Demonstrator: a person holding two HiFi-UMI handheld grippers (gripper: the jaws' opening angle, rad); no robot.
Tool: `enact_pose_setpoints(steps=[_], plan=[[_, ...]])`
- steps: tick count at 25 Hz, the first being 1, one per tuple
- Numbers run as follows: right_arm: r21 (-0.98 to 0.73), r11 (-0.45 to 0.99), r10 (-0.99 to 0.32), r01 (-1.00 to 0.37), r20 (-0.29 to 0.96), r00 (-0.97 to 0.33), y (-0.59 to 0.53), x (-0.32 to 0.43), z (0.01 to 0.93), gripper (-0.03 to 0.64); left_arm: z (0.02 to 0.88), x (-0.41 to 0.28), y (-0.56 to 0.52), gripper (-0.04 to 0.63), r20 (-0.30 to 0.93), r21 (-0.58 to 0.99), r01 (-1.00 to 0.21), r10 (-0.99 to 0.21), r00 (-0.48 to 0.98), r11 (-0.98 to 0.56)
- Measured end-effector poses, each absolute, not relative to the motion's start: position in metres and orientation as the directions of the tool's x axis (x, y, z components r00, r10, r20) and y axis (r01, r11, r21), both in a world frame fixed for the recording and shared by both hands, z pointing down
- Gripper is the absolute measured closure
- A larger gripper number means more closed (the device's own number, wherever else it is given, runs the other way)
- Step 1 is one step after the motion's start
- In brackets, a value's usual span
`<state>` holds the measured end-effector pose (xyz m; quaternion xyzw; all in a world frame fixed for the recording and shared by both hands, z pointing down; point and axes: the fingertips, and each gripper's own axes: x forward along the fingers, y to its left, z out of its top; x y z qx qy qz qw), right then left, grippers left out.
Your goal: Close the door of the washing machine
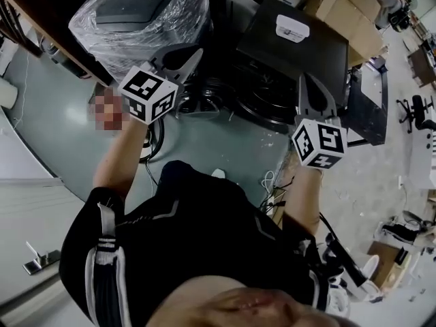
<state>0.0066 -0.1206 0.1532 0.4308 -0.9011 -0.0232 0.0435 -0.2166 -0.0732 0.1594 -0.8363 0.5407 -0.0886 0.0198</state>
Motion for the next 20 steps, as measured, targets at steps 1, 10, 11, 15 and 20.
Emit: enact_pose_setpoints(steps=[1, 10, 11, 15, 20], plan=[[0.075, 0.627, -0.779, -0.775, 0.059, -0.624, -0.123, 0.005, 0.155, 0.612, 0.162, -0.217, -0.079, 0.592, 0.136, -0.13, -0.896, -0.903, 0.408, -0.424], [0.108, 0.585, -0.811, -0.804, 0.102, -0.576, -0.143, -0.035, 0.173, 0.612, 0.215, -0.252, -0.129, 0.591, 0.208, -0.082, -0.859, -0.851, 0.481, -0.506], [0.107, 0.578, -0.815, -0.809, 0.109, -0.569, -0.146, -0.043, 0.176, 0.612, 0.22, -0.26, -0.134, 0.591, 0.221, -0.085, -0.854, -0.845, 0.486, -0.513], [0.093, 0.552, -0.832, -0.828, 0.121, -0.541, -0.153, -0.076, 0.186, 0.612, 0.245, -0.294, -0.153, 0.591, 0.272, -0.099, -0.831, -0.818, 0.507, -0.548], [0.04, 0.511, -0.852, -0.859, 0.159, -0.499, -0.167, -0.111, 0.202, 0.612, 0.278, -0.334, -0.174, 0.591, 0.315, -0.059, -0.807, -0.778, 0.543, -0.588]])
